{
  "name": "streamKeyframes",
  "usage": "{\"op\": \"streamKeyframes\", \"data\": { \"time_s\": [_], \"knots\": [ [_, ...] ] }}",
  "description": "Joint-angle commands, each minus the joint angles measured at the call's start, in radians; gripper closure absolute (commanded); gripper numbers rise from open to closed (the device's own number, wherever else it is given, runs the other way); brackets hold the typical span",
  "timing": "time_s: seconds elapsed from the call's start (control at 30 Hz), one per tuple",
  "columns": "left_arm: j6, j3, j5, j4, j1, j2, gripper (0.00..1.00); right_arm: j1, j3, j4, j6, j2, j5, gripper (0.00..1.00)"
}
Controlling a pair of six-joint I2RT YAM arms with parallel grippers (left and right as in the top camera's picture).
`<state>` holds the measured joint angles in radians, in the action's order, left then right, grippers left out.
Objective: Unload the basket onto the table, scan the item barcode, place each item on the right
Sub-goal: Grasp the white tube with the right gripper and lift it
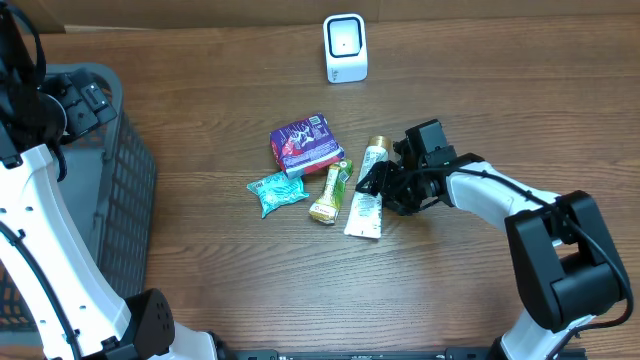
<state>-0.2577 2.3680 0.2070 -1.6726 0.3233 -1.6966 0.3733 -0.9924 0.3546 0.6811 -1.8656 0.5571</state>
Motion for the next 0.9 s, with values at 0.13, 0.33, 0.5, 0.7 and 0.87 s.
{"op": "streamKeyframes", "data": {
  "time_s": [0.13, 0.33, 0.5, 0.7, 0.87],
  "knots": [
    [0.011, -0.005, 0.013, 0.002, 0.003, -0.007, 0.0, 0.047, 0.026, -0.006, 0.058, -0.01, -0.084, 0.32],
    [0.011, -0.005, 0.013, 0.002, 0.003, -0.007, 0.01, 0.047, 0.026, -0.006, 0.091, -0.01, -0.098, 0.32],
    [0.011, -0.005, 0.013, 0.002, 0.003, -0.007, 0.0, 0.047, 0.026, -0.006, 0.105, -0.01, -0.113, 0.32],
    [0.011, -0.005, 0.013, 0.002, 0.003, -0.007, 0.0, 0.047, 0.026, -0.009, 0.105, -0.01, -0.12, 0.39],
    [0.011, -0.005, 0.013, 0.002, 0.003, -0.007, 0.0, 0.047, 0.026, -0.008, 0.105, -0.01, -0.12, 0.51]
  ]
}}
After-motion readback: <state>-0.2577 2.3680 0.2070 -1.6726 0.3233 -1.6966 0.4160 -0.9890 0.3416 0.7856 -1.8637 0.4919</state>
